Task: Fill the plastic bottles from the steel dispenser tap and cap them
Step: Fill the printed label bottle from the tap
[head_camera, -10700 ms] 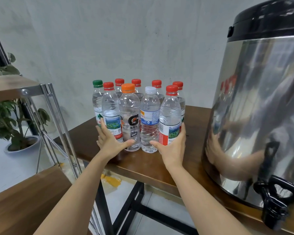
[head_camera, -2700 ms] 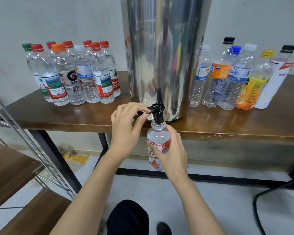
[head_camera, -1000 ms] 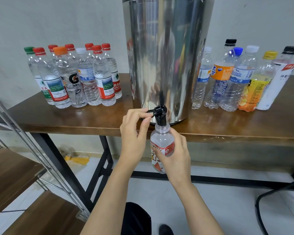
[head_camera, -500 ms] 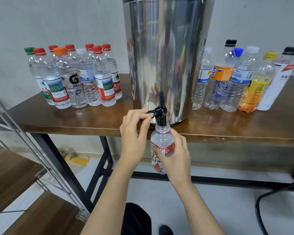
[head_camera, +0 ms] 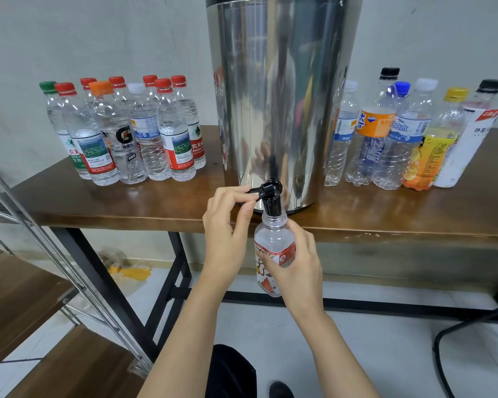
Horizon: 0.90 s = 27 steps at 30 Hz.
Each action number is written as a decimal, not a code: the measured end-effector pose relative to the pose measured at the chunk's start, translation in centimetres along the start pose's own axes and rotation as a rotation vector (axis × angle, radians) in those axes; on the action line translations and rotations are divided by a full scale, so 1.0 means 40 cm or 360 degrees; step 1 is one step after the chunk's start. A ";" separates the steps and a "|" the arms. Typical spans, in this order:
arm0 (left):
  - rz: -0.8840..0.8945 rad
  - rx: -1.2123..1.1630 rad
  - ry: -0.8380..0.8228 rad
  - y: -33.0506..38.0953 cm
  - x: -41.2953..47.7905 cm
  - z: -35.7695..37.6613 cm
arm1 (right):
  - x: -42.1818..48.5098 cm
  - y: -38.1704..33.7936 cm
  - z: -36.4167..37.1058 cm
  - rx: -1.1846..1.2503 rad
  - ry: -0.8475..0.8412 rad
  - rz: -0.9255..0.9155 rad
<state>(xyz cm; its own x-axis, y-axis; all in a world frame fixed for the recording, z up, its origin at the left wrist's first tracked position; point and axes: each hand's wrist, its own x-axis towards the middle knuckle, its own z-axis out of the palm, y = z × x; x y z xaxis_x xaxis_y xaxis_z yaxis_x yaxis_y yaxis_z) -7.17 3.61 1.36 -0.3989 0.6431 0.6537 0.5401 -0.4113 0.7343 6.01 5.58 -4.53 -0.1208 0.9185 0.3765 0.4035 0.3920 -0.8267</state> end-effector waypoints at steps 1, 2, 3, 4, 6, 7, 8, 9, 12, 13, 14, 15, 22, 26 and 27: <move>0.0003 -0.0001 0.0002 0.000 0.000 0.000 | 0.000 0.000 0.000 0.0003 0.0003 -0.0001; 0.0004 -0.0003 0.0003 0.000 0.000 -0.001 | -0.001 0.000 -0.001 0.0008 0.0004 -0.0002; 0.0005 -0.0005 0.0003 -0.001 0.000 -0.001 | -0.001 0.000 -0.001 0.0014 0.0003 -0.0001; 0.0009 -0.0008 0.0002 -0.001 0.000 -0.001 | -0.001 0.000 -0.001 0.0020 0.0002 0.0001; 0.0012 -0.0016 0.0000 -0.002 0.000 0.000 | -0.001 0.000 -0.002 0.0022 0.0001 0.0008; 0.0011 -0.0021 -0.0001 -0.003 -0.001 0.000 | -0.001 0.001 -0.002 0.0022 0.0002 0.0008; 0.0011 -0.0025 -0.0001 -0.003 -0.001 0.000 | -0.002 0.001 -0.001 0.0021 0.0004 0.0006; 0.0011 -0.0028 0.0000 -0.004 -0.001 0.000 | -0.002 0.002 -0.001 0.0021 0.0006 0.0002; 0.0009 -0.0029 0.0001 -0.004 -0.001 0.000 | -0.002 0.003 -0.001 0.0030 0.0006 -0.0002; 0.0006 -0.0027 -0.0001 -0.003 -0.001 0.000 | -0.003 0.003 -0.001 0.0034 0.0004 -0.0002; 0.0004 -0.0023 -0.0001 -0.003 -0.001 0.000 | -0.003 0.003 -0.001 0.0036 0.0003 -0.0003; 0.0003 -0.0019 -0.0001 -0.004 -0.001 0.000 | -0.004 0.004 0.000 0.0038 0.0004 -0.0005; -0.0004 -0.0011 -0.0005 -0.002 -0.002 -0.001 | -0.003 0.007 0.003 0.0153 -0.0020 0.0001; 0.0009 -0.0014 0.0000 -0.004 -0.001 -0.001 | 0.000 0.011 0.009 0.0212 -0.0017 -0.0009; 0.0008 -0.0015 0.0002 -0.004 -0.001 0.000 | 0.000 0.011 0.009 0.0214 -0.0019 -0.0008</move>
<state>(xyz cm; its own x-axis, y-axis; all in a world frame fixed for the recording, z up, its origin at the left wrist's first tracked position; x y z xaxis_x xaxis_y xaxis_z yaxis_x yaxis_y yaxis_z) -7.26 3.64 1.21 -0.3970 0.6404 0.6575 0.5351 -0.4206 0.7327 5.86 5.76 -5.07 -0.1336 0.9166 0.3768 0.2775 0.3996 -0.8737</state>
